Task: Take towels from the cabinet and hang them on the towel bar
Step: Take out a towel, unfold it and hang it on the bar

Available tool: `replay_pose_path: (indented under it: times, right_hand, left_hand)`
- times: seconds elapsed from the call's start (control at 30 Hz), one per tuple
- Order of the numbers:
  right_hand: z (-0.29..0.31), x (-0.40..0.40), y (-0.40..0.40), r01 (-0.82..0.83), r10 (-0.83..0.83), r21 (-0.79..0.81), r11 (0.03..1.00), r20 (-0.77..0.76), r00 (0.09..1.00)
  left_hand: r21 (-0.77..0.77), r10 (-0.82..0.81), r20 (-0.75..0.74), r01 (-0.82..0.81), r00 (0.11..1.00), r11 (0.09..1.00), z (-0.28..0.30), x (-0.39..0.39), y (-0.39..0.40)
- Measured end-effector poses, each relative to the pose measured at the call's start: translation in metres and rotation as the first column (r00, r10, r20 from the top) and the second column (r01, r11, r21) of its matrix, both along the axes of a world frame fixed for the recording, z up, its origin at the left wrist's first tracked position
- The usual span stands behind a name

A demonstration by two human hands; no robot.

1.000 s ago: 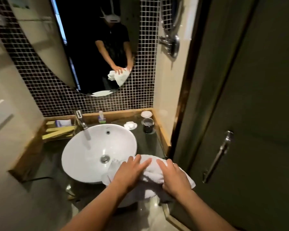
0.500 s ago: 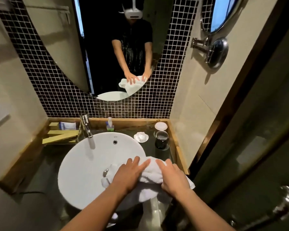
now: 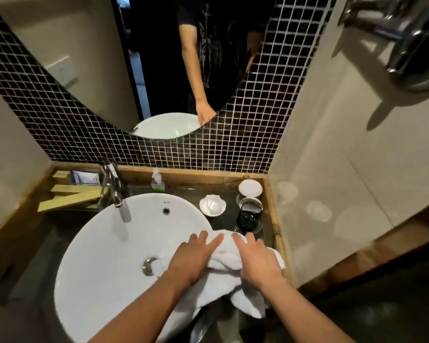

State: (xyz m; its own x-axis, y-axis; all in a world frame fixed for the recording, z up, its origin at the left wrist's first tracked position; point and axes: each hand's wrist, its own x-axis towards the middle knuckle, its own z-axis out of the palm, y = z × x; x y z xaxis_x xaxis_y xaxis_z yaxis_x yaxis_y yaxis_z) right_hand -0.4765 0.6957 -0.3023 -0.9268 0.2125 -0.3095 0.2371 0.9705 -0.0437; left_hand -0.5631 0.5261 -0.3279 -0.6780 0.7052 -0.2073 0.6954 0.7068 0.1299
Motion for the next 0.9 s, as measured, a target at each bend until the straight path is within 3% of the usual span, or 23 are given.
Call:
replay_pose_path:
  times: [0.23, 0.5, 0.63, 0.9]
  right_hand:
    - [-0.035, -0.021, 0.013, 0.025, -0.031, 0.074, 0.997, 0.077, 0.997]
    - [-0.016, -0.054, 0.004, 0.011, -0.015, 0.022, 1.000, 0.157, 0.987]
    - [0.002, -0.071, -0.008, 0.017, -0.013, -0.056, 0.998, 0.062, 0.998]
    - [0.002, -0.090, -0.040, -0.154, 0.159, 0.074, 0.985, -0.059, 0.986]
  left_hand:
    - [-0.087, -0.082, 0.121, 0.093, 0.989, 0.992, -0.025, -0.038, 0.023]
    - [-0.084, -0.126, 0.210, 0.147, 0.969, 0.986, -0.019, -0.058, 0.013]
    - [-0.054, -0.104, 0.203, 0.118, 0.974, 0.992, -0.001, -0.058, -0.008]
    - [-0.096, 0.041, 0.093, -0.032, 0.995, 0.995, 0.026, -0.069, -0.055]
